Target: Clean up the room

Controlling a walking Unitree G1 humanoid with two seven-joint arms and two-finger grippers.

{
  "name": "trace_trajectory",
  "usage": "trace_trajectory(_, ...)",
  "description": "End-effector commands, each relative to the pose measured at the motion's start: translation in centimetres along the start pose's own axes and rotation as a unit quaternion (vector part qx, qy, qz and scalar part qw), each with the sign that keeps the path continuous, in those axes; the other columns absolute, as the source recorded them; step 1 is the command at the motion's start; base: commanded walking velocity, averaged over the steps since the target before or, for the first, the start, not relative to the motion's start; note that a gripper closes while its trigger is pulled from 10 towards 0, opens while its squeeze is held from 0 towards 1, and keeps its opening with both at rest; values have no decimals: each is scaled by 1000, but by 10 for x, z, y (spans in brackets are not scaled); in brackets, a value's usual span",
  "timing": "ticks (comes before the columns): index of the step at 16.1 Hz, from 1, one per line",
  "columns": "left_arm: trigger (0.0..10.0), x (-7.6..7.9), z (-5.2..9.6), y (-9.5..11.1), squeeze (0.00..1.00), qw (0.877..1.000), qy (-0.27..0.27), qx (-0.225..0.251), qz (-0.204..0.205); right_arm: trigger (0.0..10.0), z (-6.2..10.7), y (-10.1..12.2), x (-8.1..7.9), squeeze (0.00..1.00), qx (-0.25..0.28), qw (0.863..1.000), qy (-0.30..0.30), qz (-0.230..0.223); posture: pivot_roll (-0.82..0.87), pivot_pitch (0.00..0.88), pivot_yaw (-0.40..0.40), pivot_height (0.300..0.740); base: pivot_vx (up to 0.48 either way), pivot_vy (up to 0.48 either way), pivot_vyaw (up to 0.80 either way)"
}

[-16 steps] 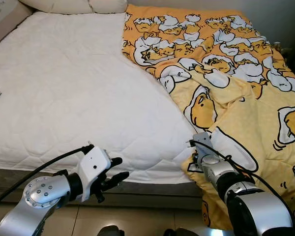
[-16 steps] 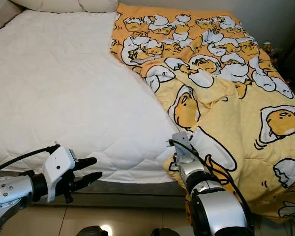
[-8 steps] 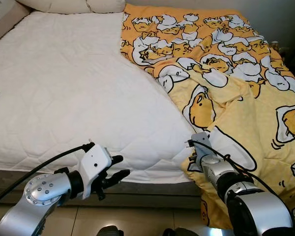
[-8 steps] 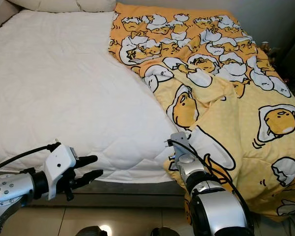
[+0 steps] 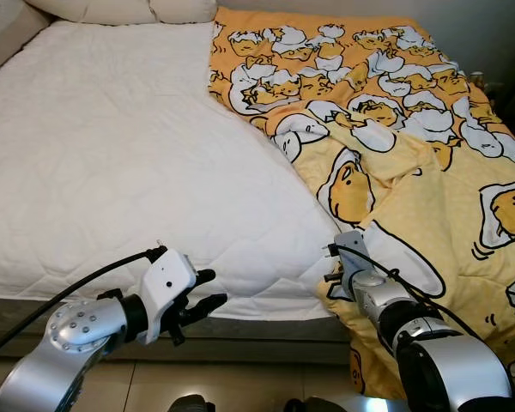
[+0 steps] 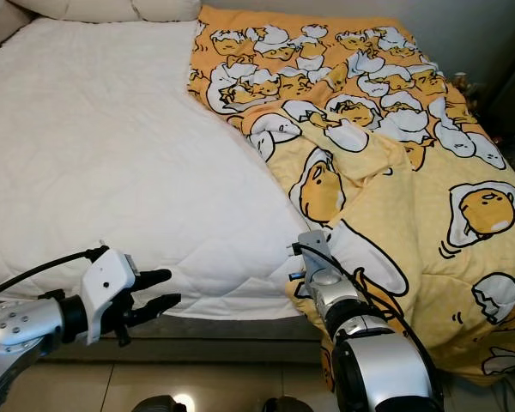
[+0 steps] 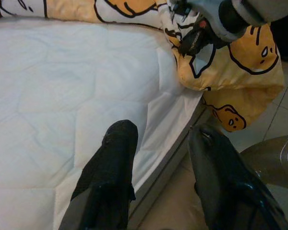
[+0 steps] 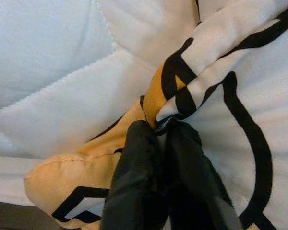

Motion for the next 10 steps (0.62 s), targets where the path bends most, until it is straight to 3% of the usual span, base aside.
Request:
trace_trajectory(1, 10000, 0, -3, 2, 0, 1000, -6, 4, -8, 0, 0, -3, 0, 0, 0, 1000, 15, -12, 183, 9, -43, 740, 0, 0, 0)
trace_trajectory(4, 10000, -5, -7, 2, 0, 1000, 9, 10, -10, 0, 5, 11, -25, 0, 33, 985, 169, -17, 172, 0, -51, 740, 0, 0, 0)
trace_trajectory(5, 10000, -6, -7, 2, 0, 1000, 10, 11, -10, 0, 6, 12, -28, 0, 35, 982, 187, -12, 171, 0, -51, 740, 0, 0, 0)
trace_trajectory(6, 10000, -7, -8, 2, 0, 1000, 12, 12, -10, 0, 11, 10, -32, 0, 43, 967, 252, 13, 166, 0, -49, 740, 0, 0, 0)
trace_trajectory(7, 10000, -8, -9, 2, 0, 1000, 12, 16, -10, 0, 23, 5, -34, 0, 57, 932, 353, 55, 148, 0, -40, 740, 0, 0, 0)
trace_trajectory(8, 10000, -8, -12, 3, 0, 1000, 8, 18, -11, 0, 43, -3, -33, 0, 65, 887, 447, 97, 140, 0, -34, 740, 0, 0, 0)
trace_trajectory(9, 10000, -8, -12, 3, 0, 1000, 7, 18, -12, 0, 51, -6, -34, 0, 66, 871, 475, 111, 140, 0, -34, 740, 0, 0, 0)
trace_trajectory(10, 10000, -9, -16, 4, 0, 1000, 4, 23, -15, 0, 79, -18, -26, 0, 64, 820, 545, 159, 131, 0, -25, 740, 0, 0, 0)
Point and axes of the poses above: a point about 5 cm out from each wrist's last joint towards the gripper, its own z axis pointing back from the gripper into the wrist, its own y axis along the axis of the wrist's last joint, x = y × z, the point moved 2 cm from there along -z, pointing out of the wrist towards the gripper, and after that the axes turned 5 degrees about -z, right-handed, at the moved point
